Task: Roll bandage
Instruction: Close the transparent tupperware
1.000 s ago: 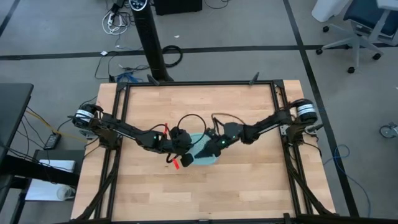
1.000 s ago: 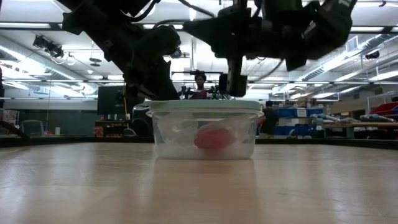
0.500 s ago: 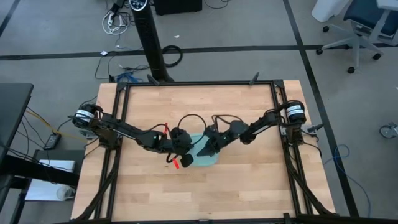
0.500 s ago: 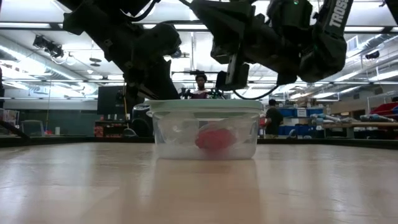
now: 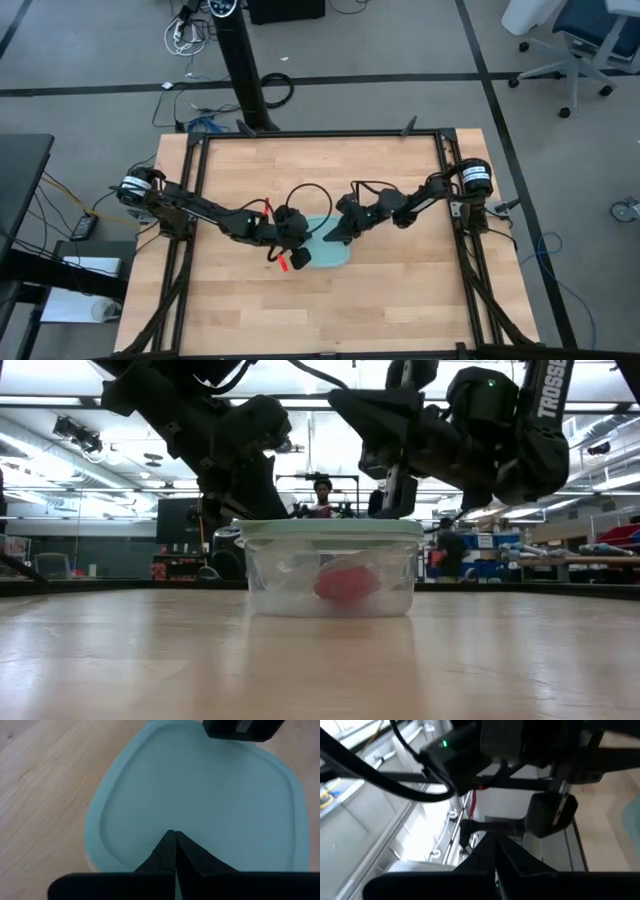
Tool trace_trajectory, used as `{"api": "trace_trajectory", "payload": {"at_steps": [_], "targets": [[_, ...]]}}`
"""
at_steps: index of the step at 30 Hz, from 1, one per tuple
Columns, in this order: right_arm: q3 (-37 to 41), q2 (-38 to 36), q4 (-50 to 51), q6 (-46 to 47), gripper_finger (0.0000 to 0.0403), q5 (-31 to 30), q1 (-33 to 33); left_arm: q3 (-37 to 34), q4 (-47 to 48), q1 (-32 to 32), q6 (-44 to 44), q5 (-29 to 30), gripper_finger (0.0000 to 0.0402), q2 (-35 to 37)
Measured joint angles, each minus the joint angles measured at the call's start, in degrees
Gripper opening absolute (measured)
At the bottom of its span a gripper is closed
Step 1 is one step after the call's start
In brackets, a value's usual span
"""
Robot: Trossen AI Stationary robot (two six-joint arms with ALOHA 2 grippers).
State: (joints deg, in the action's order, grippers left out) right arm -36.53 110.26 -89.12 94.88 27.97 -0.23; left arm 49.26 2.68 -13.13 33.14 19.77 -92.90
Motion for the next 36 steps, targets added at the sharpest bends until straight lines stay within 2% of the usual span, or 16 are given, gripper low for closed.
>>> {"api": "trace_trajectory", "payload": {"at_steps": [4,8,10,12,17,21,23,25,27,29,33,36], "targets": [[-0.75,0.02,1.23,-1.43,0.0004,0.71,0.0,-0.01,0.0,0.0,0.01,-0.02,0.0005,0.0],[-0.26,-0.31,12.4,-2.59,0.0002,0.22,-0.11,-0.03,-0.2,-0.02,0.01,-0.2,0.0005,0.0],[-0.09,-0.16,10.17,-2.39,0.0005,1.32,-0.21,-0.03,-0.17,-0.02,0.01,-0.31,0.0005,0.0],[0.3,0.53,1.92,-0.42,0.0008,0.89,-0.54,-0.03,-0.08,-0.02,0.03,-0.31,0.0005,0.0],[-1.31,-4.54,-0.25,-0.69,0.0006,1.99,-0.4,-0.05,-0.05,-0.02,0.05,-0.31,0.0005,0.04],[-1.43,-4.33,4.69,-4.01,0.0002,3.32,-0.04,-0.05,-0.05,-0.02,0.05,-0.33,0.0005,0.04],[-1.3,-3.36,16.14,-6.02,0.0002,3.12,0.16,-0.05,-0.12,-0.02,0.05,-0.35,0.0005,0.04],[-1.61,-1.98,20.3,-6.74,0.0006,3.09,0.32,0.05,-0.28,-0.02,0.07,-0.39,0.0005,0.07],[-0.98,-0.89,11.74,-4.86,0.001,3.98,0.35,0.02,-0.13,-0.02,0.08,-0.48,0.0005,-0.02],[-0.64,-0.29,3.73,-1.71,0.0011,2.28,0.55,-0.03,-0.12,-0.02,0.09,-0.4,0.0005,0.02],[-2.34,-5.86,-0.22,-1.08,0.0005,1.75,1.75,-0.03,-0.39,-0.02,0.1,-0.44,0.0005,0.02],[-3.46,-7.31,1.86,-2.98,0.0002,3.11,2.63,-0.03,-0.37,-0.02,0.12,-0.46,0.0005,0.0]]}}
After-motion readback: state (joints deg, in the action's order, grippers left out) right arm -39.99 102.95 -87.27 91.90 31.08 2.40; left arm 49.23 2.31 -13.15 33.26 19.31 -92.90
